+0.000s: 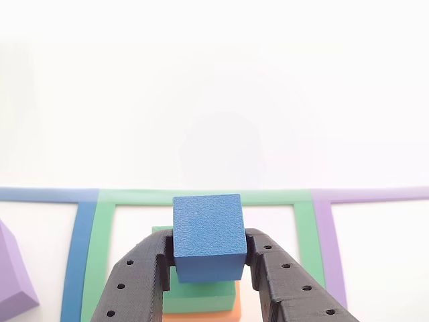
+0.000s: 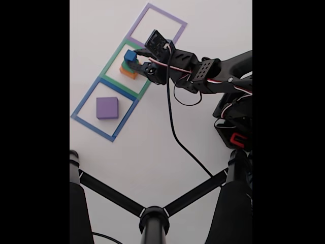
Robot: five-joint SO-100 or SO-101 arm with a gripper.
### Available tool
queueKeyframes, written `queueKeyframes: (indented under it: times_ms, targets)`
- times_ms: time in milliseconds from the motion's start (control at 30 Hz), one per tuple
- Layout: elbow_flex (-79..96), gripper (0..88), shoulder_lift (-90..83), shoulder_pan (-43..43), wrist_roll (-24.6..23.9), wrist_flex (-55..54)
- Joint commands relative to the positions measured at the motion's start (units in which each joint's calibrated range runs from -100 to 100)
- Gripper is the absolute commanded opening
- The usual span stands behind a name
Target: Tower of hanoi
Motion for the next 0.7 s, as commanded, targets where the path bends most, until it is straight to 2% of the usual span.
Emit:
queueKeyframes:
  times_ms: [0, 267, 500, 667]
  targets:
    - [-4.9, 3.9, -9.5, -0.1, 0.0, 11.6]
    - [-22.7, 3.4, -22.8, 0.4, 0.0, 50.7]
    - [-43.3, 2.9, -26.7, 0.2, 0.0, 82.2]
    - [-59.4, 2.8, -26.4, -0.9, 0.0, 99.6]
